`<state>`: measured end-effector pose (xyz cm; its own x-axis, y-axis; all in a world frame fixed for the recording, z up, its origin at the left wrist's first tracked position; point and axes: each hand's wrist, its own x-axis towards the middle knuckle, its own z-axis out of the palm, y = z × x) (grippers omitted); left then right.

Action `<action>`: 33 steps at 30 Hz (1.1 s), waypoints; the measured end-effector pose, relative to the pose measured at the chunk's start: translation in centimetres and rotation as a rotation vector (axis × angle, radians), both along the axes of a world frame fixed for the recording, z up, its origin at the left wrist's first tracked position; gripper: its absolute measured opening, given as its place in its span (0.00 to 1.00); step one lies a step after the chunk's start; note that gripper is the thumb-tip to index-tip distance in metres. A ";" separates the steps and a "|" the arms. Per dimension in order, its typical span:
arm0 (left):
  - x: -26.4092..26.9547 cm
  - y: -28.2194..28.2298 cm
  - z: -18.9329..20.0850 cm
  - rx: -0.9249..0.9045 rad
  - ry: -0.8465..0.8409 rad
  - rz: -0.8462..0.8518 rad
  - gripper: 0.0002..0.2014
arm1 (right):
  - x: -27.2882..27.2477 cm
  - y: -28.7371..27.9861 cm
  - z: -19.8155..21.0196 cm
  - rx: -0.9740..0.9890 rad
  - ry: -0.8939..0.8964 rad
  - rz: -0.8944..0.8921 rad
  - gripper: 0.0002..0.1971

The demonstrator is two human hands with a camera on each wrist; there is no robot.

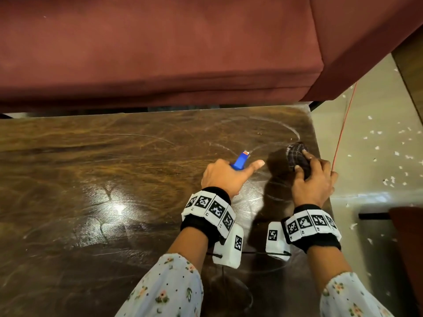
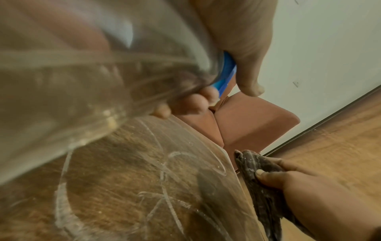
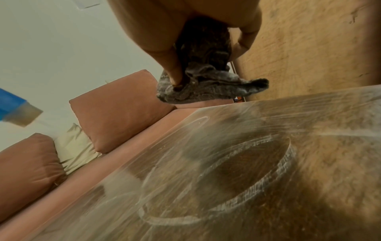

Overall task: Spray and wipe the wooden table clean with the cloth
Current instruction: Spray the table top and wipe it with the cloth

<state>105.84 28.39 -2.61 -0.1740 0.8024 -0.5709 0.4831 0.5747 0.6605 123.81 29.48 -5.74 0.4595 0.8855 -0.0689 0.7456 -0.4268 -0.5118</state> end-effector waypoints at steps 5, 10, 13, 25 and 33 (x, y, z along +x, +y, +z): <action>0.7 0.8 0.0 -0.017 -0.034 -0.014 0.46 | 0.3 0.6 -0.4 0.017 -0.032 -0.030 0.19; 0.6 1.5 -0.1 -0.020 -0.002 -0.015 0.41 | -0.2 1.0 -1.9 -0.016 -0.081 -0.013 0.20; -0.3 2.1 -0.1 -0.017 0.008 0.024 0.36 | -0.7 0.8 -3.6 -0.144 -0.076 0.099 0.22; -10.5 4.4 -0.3 0.036 0.005 0.462 0.28 | -6.4 9.5 -6.6 -0.343 -0.174 0.322 0.35; -15.3 3.6 -0.2 0.028 0.126 0.514 0.28 | -21.1 3.7 -7.2 -0.239 -0.140 1.000 0.34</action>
<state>90.58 31.95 -2.84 -0.6150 0.6098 -0.4999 0.2202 0.7416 0.6337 102.66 33.22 -12.94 -0.4604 0.8371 -0.2954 0.8613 0.3407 -0.3770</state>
